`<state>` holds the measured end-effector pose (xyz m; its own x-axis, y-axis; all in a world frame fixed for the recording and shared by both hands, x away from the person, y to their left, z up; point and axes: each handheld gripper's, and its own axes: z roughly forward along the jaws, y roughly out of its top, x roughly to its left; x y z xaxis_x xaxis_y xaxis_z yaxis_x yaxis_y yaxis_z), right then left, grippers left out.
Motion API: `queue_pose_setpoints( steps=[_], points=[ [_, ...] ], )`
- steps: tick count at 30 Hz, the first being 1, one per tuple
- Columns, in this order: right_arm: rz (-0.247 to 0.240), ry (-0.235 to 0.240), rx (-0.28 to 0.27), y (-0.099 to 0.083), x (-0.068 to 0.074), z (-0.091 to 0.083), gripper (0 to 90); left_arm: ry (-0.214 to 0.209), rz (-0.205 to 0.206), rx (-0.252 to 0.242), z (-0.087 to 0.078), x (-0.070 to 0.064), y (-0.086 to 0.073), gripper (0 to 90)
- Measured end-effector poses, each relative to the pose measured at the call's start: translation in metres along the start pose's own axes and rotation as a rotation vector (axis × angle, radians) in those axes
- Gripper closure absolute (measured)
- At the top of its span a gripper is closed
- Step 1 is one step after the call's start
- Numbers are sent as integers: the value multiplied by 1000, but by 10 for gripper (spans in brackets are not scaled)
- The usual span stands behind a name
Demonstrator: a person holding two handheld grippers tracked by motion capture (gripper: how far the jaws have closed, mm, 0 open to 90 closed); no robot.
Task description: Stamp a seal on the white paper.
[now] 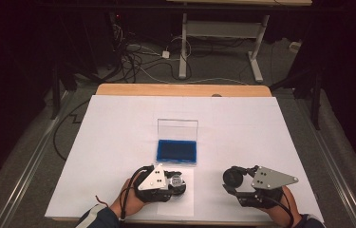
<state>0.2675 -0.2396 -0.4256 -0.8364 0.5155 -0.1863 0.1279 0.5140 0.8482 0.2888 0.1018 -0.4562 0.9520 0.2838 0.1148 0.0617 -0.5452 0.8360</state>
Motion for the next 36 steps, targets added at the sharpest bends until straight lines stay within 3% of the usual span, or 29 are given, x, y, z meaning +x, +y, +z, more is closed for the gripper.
queue_pose_setpoints(
  steps=[19,36],
  points=[
    [-1,4,0,0,0,0,378,-28,9,61,15,-4,-11,541],
    [0,13,5,0,1,2,378,-19,38,49,15,-4,-15,543]
  ],
)
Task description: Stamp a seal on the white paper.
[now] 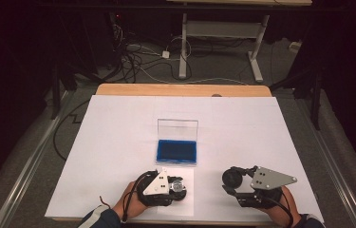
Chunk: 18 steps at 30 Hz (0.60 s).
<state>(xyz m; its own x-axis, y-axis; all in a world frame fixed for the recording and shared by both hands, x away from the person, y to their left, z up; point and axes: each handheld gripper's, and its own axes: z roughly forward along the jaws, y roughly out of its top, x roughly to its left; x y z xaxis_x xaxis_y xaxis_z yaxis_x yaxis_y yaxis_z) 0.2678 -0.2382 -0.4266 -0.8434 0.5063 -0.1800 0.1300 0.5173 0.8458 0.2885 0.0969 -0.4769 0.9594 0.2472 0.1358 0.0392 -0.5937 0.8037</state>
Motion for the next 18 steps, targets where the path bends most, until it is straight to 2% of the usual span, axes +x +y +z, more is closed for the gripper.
queue_pose_setpoints(
  steps=[2,4,6,18],
  points=[
    [-3,-1,2,0,0,0,378,7,13,1,0,0,-1,544],
    [-4,0,3,0,1,0,378,13,10,-14,1,-1,-3,544],
    [-5,-1,0,0,1,0,378,27,26,0,1,-2,-2,545],
    [-6,3,0,0,0,0,378,17,6,-1,1,-1,-2,546]
  ],
)
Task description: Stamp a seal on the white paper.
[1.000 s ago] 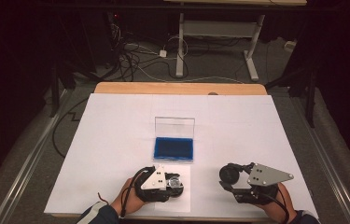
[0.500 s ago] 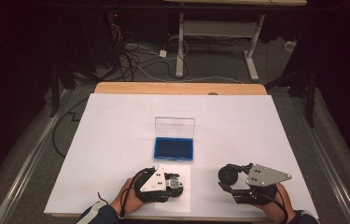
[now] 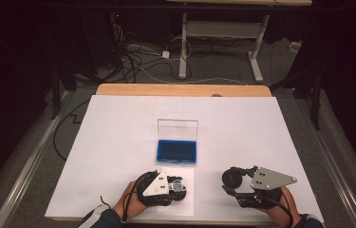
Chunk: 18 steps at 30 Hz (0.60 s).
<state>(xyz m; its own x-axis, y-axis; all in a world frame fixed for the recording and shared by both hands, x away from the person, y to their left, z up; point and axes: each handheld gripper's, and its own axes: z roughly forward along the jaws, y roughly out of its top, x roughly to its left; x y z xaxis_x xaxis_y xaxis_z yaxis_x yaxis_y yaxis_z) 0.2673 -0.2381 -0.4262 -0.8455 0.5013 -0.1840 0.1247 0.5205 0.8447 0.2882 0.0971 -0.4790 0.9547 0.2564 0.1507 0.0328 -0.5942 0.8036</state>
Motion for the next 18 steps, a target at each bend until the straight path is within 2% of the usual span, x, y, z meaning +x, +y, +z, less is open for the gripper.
queue_pose_setpoints(
  steps=[18],
  points=[
    [1,0,0,0,0,0,378,-8,-16,12,-1,1,2,545]
  ],
)
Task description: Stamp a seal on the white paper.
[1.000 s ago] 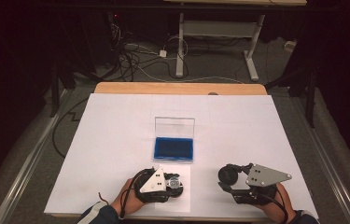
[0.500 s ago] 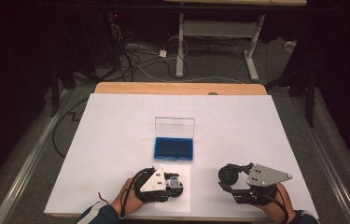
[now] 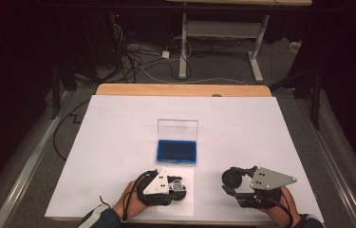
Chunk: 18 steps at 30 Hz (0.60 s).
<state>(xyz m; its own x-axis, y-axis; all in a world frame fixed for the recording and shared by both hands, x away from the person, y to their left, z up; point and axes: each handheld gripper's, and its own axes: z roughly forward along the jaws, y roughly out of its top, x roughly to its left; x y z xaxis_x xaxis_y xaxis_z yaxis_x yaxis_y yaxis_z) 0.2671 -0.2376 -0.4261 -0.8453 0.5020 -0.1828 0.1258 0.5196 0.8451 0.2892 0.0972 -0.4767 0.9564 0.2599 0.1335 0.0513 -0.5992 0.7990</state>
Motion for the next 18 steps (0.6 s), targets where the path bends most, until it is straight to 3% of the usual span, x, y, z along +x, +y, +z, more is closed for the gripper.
queue_pose_setpoints(
  steps=[4,8,12,18],
  points=[
    [2,-3,-2,0,-1,-1,378,-10,-12,-26,-3,2,3,545],
    [4,-7,-3,0,-1,-1,378,27,-16,-82,-16,6,13,545],
    [3,-9,-4,0,-1,-2,378,63,-12,-94,-25,10,17,545],
    [2,-15,-9,0,-1,-3,378,84,-6,-101,-30,11,20,545]
  ],
)
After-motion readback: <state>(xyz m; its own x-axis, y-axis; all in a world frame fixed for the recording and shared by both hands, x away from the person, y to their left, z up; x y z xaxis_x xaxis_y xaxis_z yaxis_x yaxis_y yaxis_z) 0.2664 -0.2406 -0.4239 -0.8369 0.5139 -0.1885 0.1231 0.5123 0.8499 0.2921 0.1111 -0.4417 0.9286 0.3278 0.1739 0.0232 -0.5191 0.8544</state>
